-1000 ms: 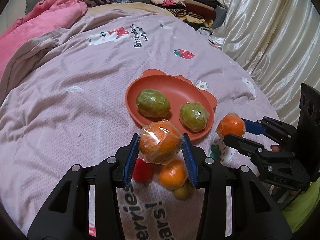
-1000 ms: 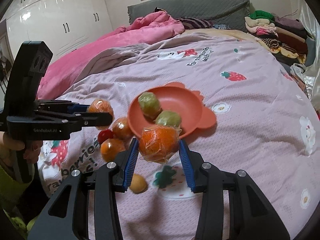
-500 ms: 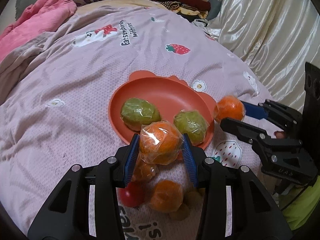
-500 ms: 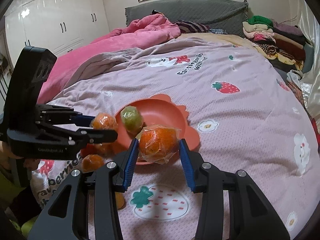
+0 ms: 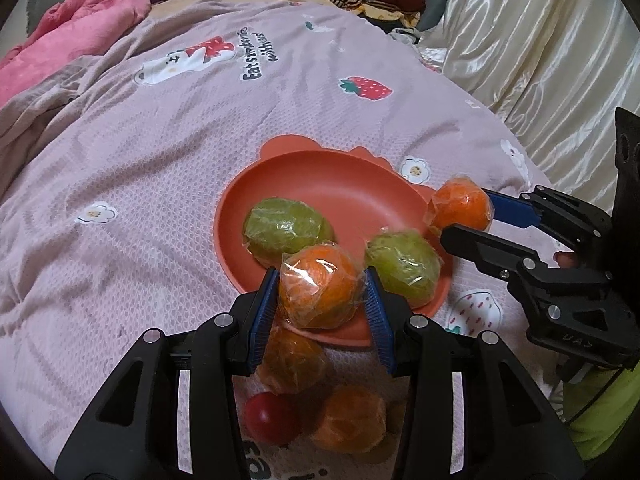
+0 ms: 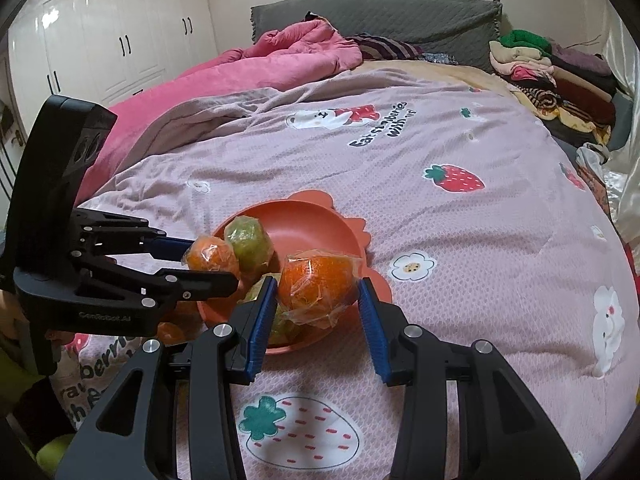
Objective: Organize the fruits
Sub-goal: 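Carry both wrapped oranges onto the orange plate and open both tools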
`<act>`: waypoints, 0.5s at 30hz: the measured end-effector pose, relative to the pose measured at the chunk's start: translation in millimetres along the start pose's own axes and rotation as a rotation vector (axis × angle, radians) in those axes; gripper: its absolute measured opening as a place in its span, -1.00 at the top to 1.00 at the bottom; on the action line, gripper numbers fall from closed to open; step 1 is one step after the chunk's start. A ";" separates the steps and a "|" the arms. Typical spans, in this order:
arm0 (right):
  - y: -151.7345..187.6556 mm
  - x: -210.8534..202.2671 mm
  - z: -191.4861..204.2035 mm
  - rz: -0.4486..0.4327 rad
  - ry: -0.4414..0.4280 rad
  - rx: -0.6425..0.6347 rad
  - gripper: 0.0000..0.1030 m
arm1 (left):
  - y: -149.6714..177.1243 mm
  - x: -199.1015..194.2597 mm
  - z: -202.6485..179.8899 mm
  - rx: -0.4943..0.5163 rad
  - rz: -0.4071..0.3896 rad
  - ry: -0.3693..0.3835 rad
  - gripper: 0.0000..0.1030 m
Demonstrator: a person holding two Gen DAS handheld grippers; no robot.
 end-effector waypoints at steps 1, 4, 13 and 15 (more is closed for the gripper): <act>-1.1 1.4 -0.3 0.003 0.000 -0.001 0.22 | -0.8 1.4 1.4 -0.004 0.001 -0.005 0.33; -2.2 6.5 -0.5 0.014 -0.002 -0.006 0.22 | -2.7 3.7 4.5 -0.011 0.002 -0.008 0.33; -12.2 16.5 2.0 0.031 0.003 -0.035 0.22 | -4.5 5.0 8.0 -0.016 0.000 -0.012 0.33; -15.2 19.8 3.5 0.036 0.004 -0.046 0.22 | -4.9 5.2 7.8 -0.014 0.000 -0.013 0.33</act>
Point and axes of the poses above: each gripper's, at about its wrist camera, not at the fingertips, and x roughly the way its jaws point, z to its left, y to its underside, the point moved 10 cm from there along x, roughly the way its jaws point, and after that the axes turned 12 degrees about z, right-handed, at the moved point
